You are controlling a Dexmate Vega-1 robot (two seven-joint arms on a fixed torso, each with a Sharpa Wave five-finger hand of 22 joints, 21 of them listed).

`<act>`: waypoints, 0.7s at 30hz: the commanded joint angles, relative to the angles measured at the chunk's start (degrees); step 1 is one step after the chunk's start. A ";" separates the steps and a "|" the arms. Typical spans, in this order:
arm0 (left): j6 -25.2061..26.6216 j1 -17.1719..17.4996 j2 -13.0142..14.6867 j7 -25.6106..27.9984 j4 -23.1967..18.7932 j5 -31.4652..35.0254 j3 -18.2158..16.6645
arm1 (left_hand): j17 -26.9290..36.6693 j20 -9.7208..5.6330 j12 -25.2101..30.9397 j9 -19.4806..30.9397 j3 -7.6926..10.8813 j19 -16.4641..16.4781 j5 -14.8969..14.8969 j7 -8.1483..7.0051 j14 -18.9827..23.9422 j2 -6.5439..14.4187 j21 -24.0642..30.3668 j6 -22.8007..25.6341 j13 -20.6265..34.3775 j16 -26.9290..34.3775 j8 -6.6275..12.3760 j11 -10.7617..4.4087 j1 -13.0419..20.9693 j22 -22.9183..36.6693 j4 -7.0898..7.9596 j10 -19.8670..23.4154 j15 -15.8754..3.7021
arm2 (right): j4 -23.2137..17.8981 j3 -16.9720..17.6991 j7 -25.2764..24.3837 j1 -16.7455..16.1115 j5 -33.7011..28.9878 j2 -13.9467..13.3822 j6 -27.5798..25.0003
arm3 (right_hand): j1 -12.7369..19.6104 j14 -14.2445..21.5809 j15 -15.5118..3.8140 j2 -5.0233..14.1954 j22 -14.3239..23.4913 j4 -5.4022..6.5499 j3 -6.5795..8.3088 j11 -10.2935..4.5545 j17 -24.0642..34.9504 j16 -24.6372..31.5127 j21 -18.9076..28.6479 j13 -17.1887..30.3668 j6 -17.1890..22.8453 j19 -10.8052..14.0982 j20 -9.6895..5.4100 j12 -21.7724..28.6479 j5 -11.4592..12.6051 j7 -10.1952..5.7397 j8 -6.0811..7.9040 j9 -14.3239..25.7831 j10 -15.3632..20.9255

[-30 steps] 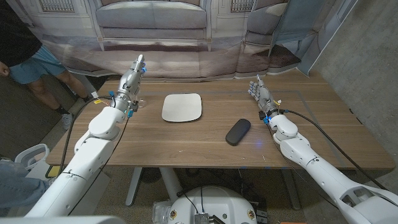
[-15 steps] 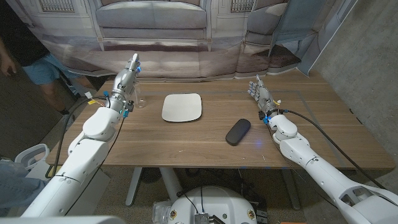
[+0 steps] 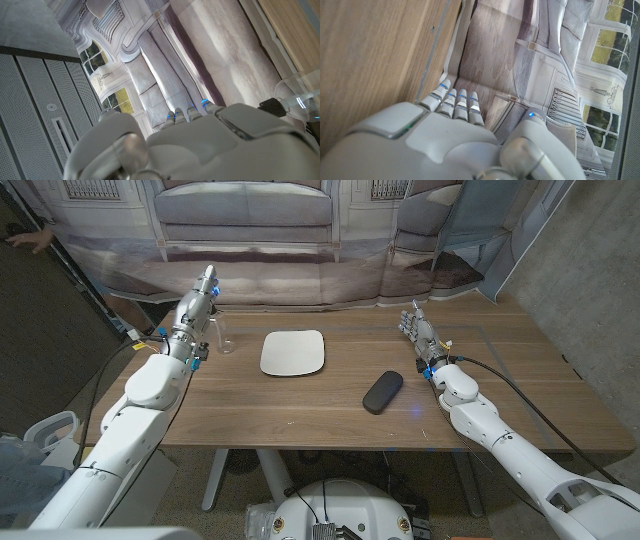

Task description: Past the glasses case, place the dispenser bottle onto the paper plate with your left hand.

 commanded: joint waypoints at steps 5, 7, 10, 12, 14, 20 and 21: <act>-0.21 1.18 0.17 0.22 -0.14 -1.11 -2.27 | 0.20 -2.11 -0.18 0.25 -0.22 -6.33 -0.03 0.13 -1.19 -0.10 0.04 0.30 0.19 -0.10 -0.10 -0.34 0.64 0.21 -0.13 -0.04 -0.40 | -0.76 0.26 -0.58 -0.51 0.07 -0.29 -0.29 | 0.13 0.57 0.23 0.73 0.25 0.16 -0.48 0.03 0.06 -0.08 -0.08 0.20 0.14 0.63 -0.49 0.14 -0.01 -0.16 -0.14 0.16 0.62; -0.41 1.13 0.06 0.17 -0.03 -1.29 -2.49 | 0.20 -2.06 -0.12 0.25 -0.24 -6.30 -0.04 0.06 -1.14 -0.09 0.05 0.33 0.19 -0.09 -0.10 -0.37 0.67 0.21 -0.14 0.15 -0.42 | -0.72 0.30 -0.54 -0.56 0.10 -0.28 -0.14 | 0.13 0.63 0.26 0.73 0.25 0.15 -0.50 0.08 0.06 -0.06 -0.08 0.20 0.11 0.64 -0.47 0.14 -0.02 -0.20 -0.15 0.16 0.65; -0.66 1.25 0.04 0.15 -0.11 -1.35 -2.87 | 0.20 -2.05 -0.13 0.25 -0.27 -6.26 -0.05 0.09 -1.05 -0.09 0.06 0.46 0.19 -0.07 -0.09 -0.29 0.70 0.21 -0.14 0.20 -0.42 | -0.93 0.40 -0.94 -0.70 0.14 -0.23 -0.34 | 0.13 0.66 0.26 0.73 0.25 0.14 -0.52 -0.01 0.06 -0.06 -0.09 0.20 0.16 0.64 -0.48 0.12 -0.02 -0.16 -0.14 0.16 0.61; -0.65 1.53 0.12 0.13 -0.30 -1.42 -3.20 | 0.20 -2.02 -0.11 0.25 -0.30 -6.22 -0.05 0.05 -1.02 -0.08 0.07 0.49 0.19 -0.07 -0.10 -0.36 0.73 0.21 -0.15 0.29 -0.47 | -1.00 0.29 -0.89 -0.69 -0.12 -0.40 -0.34 | 0.13 0.69 0.26 0.73 0.25 0.14 -0.53 0.01 0.06 -0.05 -0.09 0.20 0.13 0.64 -0.46 0.12 -0.03 -0.16 -0.15 0.16 0.62; -0.58 1.86 0.17 0.20 -0.50 -1.44 -3.50 | 0.20 -2.05 -0.11 0.25 -0.32 -6.20 -0.06 -0.06 -0.97 -0.08 0.07 0.62 0.19 -0.06 -0.07 -0.37 0.75 0.21 -0.15 0.32 -0.51 | -1.27 0.29 -0.97 -0.72 -0.09 -0.45 -0.60 | 0.13 0.70 0.28 0.73 0.25 0.13 -0.55 0.06 0.06 -0.05 -0.09 0.20 0.17 0.66 -0.46 0.14 -0.03 -0.10 -0.14 0.16 0.68; -0.97 2.63 0.10 0.12 -0.62 -1.65 -4.28 | 0.20 -1.93 -0.13 0.25 -0.38 -6.14 -0.07 -0.02 -0.82 -0.07 0.08 0.80 0.19 -0.03 -0.05 -0.33 0.80 0.21 -0.16 0.38 -0.45 | -1.37 -0.02 -0.98 -0.41 -0.40 -0.35 -0.86 | 0.14 0.73 0.24 0.75 0.26 0.11 -0.60 0.03 0.07 -0.06 -0.10 0.20 0.19 0.68 -0.42 0.15 -0.04 -0.13 -0.13 0.16 0.76; -1.05 2.77 0.11 0.15 -0.63 -1.61 -4.44 | 0.20 -1.95 -0.14 0.25 -0.39 -6.12 -0.07 0.05 -0.82 -0.06 0.09 0.85 0.19 -0.04 -0.04 -0.32 0.82 0.21 -0.16 0.36 -0.45 | -1.36 -0.06 -0.98 -0.38 -0.43 -0.32 -0.90 | 0.14 0.73 0.29 0.76 0.26 0.11 -0.60 0.06 0.07 -0.07 -0.09 0.20 0.16 0.70 -0.44 0.16 -0.05 -0.14 -0.15 0.16 0.80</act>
